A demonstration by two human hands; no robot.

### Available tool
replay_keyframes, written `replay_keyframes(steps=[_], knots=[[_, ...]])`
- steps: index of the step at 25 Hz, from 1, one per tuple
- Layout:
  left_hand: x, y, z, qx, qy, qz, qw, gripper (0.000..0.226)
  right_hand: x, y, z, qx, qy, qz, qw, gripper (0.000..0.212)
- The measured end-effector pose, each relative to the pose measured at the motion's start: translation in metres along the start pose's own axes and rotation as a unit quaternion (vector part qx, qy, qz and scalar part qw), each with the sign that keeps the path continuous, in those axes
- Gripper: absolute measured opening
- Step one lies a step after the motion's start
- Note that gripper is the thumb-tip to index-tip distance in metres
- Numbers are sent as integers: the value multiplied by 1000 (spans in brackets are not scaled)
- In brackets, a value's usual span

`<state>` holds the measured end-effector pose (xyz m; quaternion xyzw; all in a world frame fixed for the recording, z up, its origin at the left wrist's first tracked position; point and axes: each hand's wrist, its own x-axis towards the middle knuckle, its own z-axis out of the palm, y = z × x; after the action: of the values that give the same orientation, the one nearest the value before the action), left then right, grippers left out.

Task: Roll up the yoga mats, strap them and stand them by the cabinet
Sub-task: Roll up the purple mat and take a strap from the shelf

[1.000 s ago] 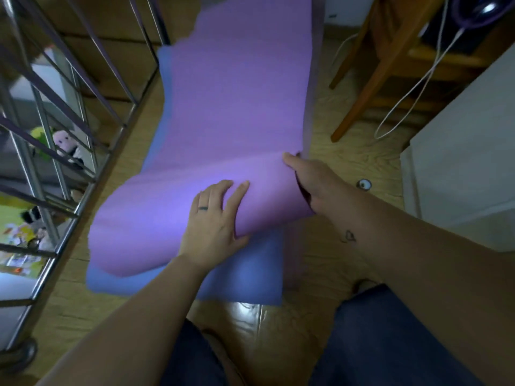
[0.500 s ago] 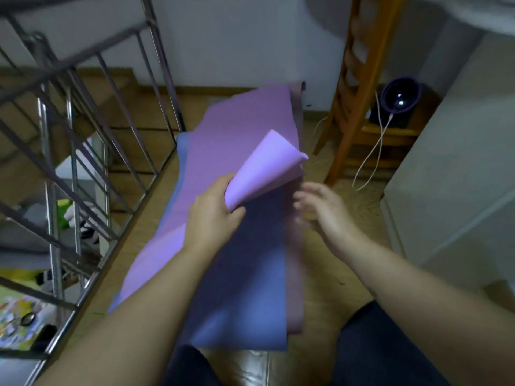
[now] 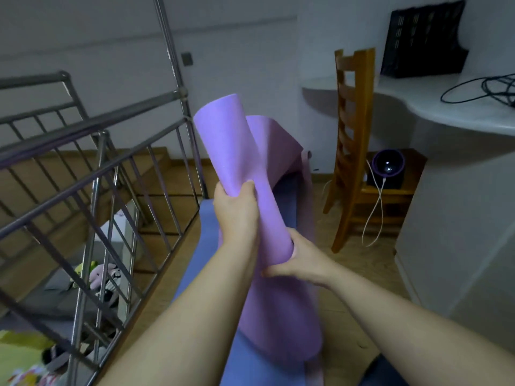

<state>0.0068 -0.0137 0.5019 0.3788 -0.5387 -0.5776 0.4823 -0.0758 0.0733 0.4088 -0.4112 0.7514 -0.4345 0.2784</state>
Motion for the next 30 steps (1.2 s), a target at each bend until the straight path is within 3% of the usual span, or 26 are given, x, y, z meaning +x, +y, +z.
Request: replay_keyframes(steps=[4, 8, 10, 11, 14, 17, 18, 20, 22, 24, 28, 30], knots=[[-12, 27, -5, -28, -7, 21, 999, 25, -9, -19, -22, -31, 98, -51, 993, 48], [-24, 59, -7, 17, -9, 141, 990, 82, -14, -57, -70, -256, 178, -91, 946, 27], [-29, 70, -10, 156, 46, 261, 951, 94, -20, -82, -94, -357, 218, -101, 902, 20], [-29, 73, -13, 259, 63, 340, 902, 92, -23, -94, -103, -387, 237, -109, 884, 18], [-22, 77, -24, 490, 53, 532, 689, 85, -33, -125, -123, -450, 245, -166, 843, 15], [-30, 99, -29, 612, -3, 595, 521, 75, -45, -142, -129, -513, 191, -237, 803, 17], [-36, 108, -28, 650, -38, 581, 488, 71, -50, -146, -128, -533, 181, -256, 786, 20], [-47, 122, -26, 701, -104, 521, 476, 54, -62, -153, -127, -559, 171, -269, 766, 21], [-59, 133, -30, 713, -148, 476, 492, 32, -75, -153, -123, -577, 149, -266, 758, 21], [-74, 133, -41, 712, -202, 445, 504, 26, -89, -140, -113, -577, 111, -268, 763, 24], [-103, 98, -70, 710, -312, 383, 502, 31, -119, -86, -86, -487, -37, -187, 852, 34], [-112, 75, -84, 705, -344, 356, 507, 30, -129, -61, -74, -485, -84, -127, 861, 42]])
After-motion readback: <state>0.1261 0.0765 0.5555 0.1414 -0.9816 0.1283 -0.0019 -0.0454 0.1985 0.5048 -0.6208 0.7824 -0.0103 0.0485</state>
